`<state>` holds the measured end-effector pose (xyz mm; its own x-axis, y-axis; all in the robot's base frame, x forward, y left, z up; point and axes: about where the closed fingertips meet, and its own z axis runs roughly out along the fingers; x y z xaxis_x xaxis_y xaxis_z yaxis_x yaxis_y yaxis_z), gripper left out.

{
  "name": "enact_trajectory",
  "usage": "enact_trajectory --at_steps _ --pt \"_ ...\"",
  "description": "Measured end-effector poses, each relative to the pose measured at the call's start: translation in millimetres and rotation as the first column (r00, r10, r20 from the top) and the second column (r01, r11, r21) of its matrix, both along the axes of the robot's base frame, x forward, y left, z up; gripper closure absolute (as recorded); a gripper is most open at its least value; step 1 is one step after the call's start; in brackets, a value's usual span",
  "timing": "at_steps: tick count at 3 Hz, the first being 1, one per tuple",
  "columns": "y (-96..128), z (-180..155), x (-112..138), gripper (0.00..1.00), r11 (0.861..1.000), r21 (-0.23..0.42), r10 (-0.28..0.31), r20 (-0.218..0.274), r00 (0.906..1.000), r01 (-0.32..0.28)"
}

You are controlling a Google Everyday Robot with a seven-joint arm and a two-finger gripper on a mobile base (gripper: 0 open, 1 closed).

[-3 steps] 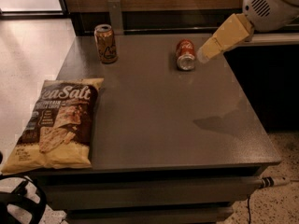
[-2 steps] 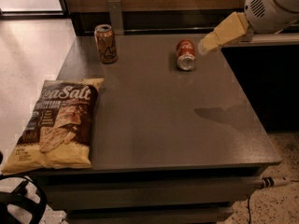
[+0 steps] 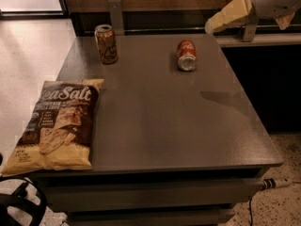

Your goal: Place coke can upright

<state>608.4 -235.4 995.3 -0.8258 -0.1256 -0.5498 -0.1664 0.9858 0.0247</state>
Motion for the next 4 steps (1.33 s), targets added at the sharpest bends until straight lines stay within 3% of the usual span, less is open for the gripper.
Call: enact_trajectory --at_steps 1,2,4 --pt "0 0 0 0.0 1.0 0.0 0.0 0.0 1.0 0.0" --pt "16 1 18 0.0 1.0 -0.009 0.005 0.004 1.0 -0.005" --pt "68 -5 68 0.0 0.999 -0.015 0.033 -0.003 0.9995 -0.033"
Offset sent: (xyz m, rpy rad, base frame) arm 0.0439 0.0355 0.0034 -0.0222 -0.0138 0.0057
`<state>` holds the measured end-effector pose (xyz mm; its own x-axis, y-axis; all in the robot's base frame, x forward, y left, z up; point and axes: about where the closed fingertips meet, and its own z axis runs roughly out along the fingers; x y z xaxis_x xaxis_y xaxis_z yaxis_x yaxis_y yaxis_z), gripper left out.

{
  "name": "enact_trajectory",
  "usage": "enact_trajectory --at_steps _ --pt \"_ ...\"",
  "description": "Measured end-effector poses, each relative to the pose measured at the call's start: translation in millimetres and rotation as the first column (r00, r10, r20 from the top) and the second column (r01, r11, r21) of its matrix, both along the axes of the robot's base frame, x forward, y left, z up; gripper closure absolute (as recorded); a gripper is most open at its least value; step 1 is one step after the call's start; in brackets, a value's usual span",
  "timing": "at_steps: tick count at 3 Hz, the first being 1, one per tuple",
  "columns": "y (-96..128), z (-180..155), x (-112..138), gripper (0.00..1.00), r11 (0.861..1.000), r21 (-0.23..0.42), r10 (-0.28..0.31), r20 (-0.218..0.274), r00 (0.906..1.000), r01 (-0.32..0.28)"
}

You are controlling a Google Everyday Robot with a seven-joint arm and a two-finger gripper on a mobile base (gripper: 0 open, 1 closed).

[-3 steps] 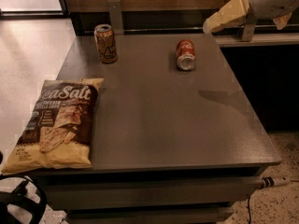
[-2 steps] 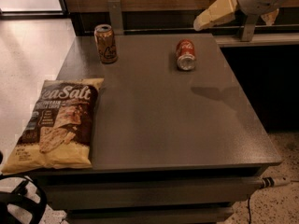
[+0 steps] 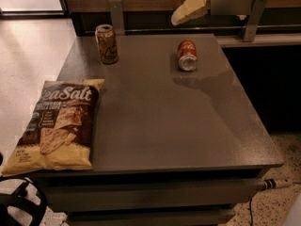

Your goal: Place coke can upright

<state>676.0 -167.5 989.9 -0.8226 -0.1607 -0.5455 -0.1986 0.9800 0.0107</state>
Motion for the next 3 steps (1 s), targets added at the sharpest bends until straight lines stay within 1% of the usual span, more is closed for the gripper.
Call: enact_trajectory --at_steps 1,2,3 --pt "19 -8 20 0.0 1.0 -0.013 0.012 -0.027 0.9996 -0.012" --pt "34 -19 40 0.0 0.999 -0.035 0.02 -0.068 0.9975 -0.022" --pt "41 -30 56 0.0 0.998 -0.057 0.009 -0.11 0.9939 -0.015"
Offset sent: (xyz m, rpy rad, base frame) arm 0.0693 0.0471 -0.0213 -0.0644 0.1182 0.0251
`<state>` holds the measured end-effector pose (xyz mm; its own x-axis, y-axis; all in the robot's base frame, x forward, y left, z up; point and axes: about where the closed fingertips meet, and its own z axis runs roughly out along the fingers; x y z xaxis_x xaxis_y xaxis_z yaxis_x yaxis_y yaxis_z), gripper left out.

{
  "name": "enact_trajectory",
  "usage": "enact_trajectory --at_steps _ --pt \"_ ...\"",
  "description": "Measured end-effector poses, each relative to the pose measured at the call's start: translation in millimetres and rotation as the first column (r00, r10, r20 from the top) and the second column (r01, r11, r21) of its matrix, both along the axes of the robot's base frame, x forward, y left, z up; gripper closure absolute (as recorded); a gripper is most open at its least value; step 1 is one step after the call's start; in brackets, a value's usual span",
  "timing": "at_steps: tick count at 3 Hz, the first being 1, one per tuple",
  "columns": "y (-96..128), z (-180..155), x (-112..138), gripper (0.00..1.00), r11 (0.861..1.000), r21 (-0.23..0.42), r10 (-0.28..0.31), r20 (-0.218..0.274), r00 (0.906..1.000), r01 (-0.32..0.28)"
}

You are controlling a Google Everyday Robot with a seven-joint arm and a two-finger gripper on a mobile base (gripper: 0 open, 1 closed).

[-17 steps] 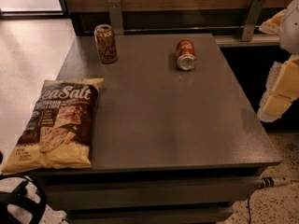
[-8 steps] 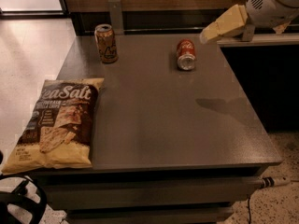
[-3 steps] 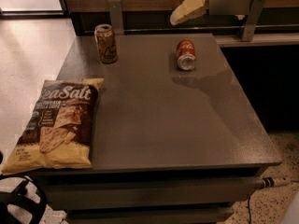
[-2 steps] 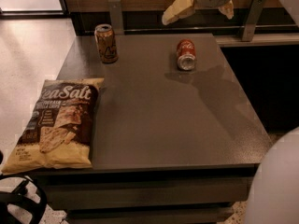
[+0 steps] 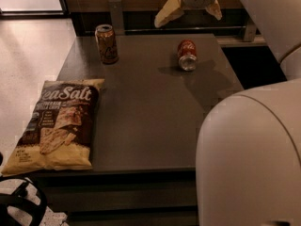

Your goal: Place coke can upright

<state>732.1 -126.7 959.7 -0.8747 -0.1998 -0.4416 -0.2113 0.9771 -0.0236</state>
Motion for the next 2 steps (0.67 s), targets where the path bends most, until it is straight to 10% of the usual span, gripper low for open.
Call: enact_trajectory --at_steps 2 --pt "-11 -36 22 0.0 0.998 -0.033 -0.062 -0.091 0.994 0.059"
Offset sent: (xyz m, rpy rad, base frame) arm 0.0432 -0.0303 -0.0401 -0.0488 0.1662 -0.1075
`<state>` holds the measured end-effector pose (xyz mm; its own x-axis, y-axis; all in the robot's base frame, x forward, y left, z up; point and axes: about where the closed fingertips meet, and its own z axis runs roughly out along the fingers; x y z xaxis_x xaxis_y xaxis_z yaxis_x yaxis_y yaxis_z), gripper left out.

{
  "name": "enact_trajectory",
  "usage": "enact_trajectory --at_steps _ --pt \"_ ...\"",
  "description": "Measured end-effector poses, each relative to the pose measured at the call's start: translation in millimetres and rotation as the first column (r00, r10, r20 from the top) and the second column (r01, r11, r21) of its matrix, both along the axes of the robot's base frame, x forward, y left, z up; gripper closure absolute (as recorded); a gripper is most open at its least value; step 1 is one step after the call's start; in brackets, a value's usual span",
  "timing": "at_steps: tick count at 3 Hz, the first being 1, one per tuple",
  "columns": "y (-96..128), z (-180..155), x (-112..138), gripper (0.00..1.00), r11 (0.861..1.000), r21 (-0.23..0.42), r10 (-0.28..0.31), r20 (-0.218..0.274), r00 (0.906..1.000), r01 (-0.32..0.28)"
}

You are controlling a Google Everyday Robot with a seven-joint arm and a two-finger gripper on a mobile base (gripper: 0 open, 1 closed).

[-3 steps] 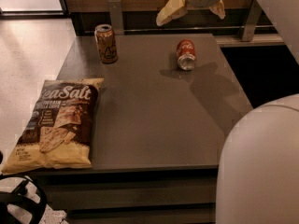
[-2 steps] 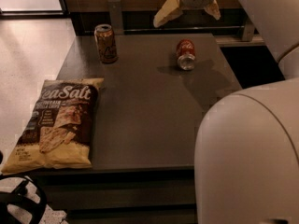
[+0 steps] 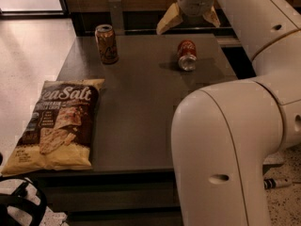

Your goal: Place coke can upright

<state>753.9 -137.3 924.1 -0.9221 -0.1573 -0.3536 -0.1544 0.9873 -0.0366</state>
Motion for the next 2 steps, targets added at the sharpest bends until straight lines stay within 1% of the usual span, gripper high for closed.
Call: enact_trajectory --at_steps 1,2 --pt "-5.4 -14.8 6.2 0.0 1.0 -0.005 -0.017 -0.03 0.9994 0.017" --pt "-9.3 -24.0 10.3 0.0 1.0 -0.004 -0.025 -0.045 0.9987 0.025"
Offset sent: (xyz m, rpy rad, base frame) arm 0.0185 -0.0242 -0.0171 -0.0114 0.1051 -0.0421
